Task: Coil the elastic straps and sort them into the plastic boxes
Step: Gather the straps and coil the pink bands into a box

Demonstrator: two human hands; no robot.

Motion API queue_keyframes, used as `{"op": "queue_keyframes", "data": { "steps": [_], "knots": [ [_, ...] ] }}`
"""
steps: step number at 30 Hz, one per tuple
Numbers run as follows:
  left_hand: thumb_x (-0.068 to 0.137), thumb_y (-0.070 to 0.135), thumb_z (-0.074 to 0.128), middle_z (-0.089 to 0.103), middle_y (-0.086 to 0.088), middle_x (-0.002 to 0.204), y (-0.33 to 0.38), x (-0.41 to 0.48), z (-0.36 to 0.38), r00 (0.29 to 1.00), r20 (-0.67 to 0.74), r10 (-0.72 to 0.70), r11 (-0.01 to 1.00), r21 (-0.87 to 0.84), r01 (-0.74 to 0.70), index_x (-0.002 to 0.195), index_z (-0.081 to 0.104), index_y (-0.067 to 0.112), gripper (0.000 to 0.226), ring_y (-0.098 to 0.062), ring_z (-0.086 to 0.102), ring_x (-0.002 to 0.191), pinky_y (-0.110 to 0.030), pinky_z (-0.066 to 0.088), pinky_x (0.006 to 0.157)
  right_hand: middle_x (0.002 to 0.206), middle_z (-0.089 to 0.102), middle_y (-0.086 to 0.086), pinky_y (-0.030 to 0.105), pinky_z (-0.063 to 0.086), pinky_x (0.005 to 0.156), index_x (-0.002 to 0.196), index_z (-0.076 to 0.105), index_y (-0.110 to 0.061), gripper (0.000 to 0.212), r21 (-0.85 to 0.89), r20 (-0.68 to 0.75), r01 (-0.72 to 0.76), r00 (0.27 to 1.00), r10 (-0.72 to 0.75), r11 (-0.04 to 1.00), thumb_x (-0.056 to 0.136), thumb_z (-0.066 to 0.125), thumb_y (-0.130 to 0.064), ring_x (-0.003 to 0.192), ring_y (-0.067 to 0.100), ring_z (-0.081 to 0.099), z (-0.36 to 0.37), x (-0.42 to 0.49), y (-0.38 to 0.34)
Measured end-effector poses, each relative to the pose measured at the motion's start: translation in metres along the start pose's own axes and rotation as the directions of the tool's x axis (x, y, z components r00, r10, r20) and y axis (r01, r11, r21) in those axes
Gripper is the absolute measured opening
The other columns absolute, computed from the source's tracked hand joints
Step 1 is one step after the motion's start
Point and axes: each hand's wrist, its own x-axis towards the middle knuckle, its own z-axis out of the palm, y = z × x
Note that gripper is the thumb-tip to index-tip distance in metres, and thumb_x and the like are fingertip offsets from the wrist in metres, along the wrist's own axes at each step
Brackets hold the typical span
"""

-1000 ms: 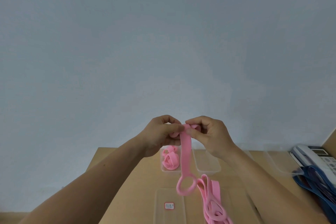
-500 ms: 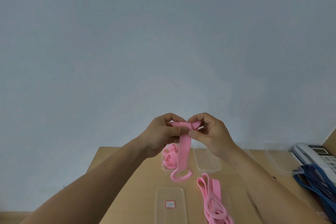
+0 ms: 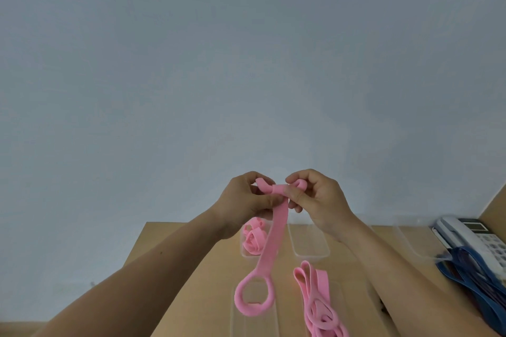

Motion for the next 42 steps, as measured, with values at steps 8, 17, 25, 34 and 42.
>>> {"op": "queue_keyframes", "data": {
  "steps": [8,17,25,34,42],
  "knots": [
    [0.084,-0.004,0.068,0.072,-0.017,0.093,0.008,-0.001,-0.007,0.985,0.149,-0.085,0.992,-0.077,0.098,0.102,0.052,0.005,0.026,-0.031,0.070,0.086,-0.037,0.058,0.075,0.083,0.071,-0.008,0.019,0.053,0.064,0.088,0.070,-0.031,0.019,0.021,0.029,0.056,0.998,-0.056,0.998,0.072,0.080,-0.034,0.070,0.009,0.067,0.003,-0.001,0.005],
    [0.087,0.008,0.074,0.072,-0.022,0.099,0.007,-0.001,-0.003,0.994,0.081,-0.068,0.993,-0.093,0.075,0.114,0.057,-0.012,0.038,-0.033,0.072,0.091,-0.039,0.060,0.079,0.090,0.070,-0.014,0.026,0.057,0.078,0.091,0.064,-0.042,0.023,-0.074,0.031,0.123,0.992,-0.121,0.990,0.074,0.077,-0.033,0.082,0.010,0.068,0.005,-0.001,0.011],
    [0.083,-0.003,0.075,0.073,-0.019,0.097,-0.004,0.003,-0.005,0.993,-0.026,0.113,0.994,0.014,-0.112,0.099,0.065,0.000,0.020,-0.034,0.073,0.087,-0.043,0.060,0.080,0.088,0.073,0.000,0.028,0.055,0.070,0.100,0.068,-0.018,0.024,0.087,0.105,-0.018,0.994,0.009,0.996,0.076,0.072,-0.019,0.073,0.021,0.067,-0.002,-0.001,0.012],
    [0.083,0.000,0.075,0.075,-0.001,0.091,-0.012,0.003,-0.003,0.961,-0.041,0.273,0.937,0.237,-0.256,0.096,0.069,0.015,0.021,-0.019,0.074,0.086,-0.029,0.059,0.077,0.070,0.071,0.003,0.026,0.053,0.061,0.087,0.073,-0.014,0.011,-0.043,0.100,-0.106,0.989,0.110,0.993,0.091,0.068,-0.023,0.064,0.017,0.064,0.004,0.008,0.004],
    [0.085,0.018,0.073,0.076,-0.006,0.088,-0.007,0.002,-0.005,0.990,-0.047,0.131,0.968,0.221,-0.118,0.095,0.066,0.006,0.017,-0.025,0.073,0.081,-0.041,0.061,0.074,0.075,0.071,-0.011,0.017,0.052,0.065,0.094,0.070,-0.023,0.013,-0.024,0.031,-0.002,1.000,0.003,1.000,0.084,0.076,-0.018,0.067,0.003,0.064,0.005,0.009,0.002]
  ]
}}
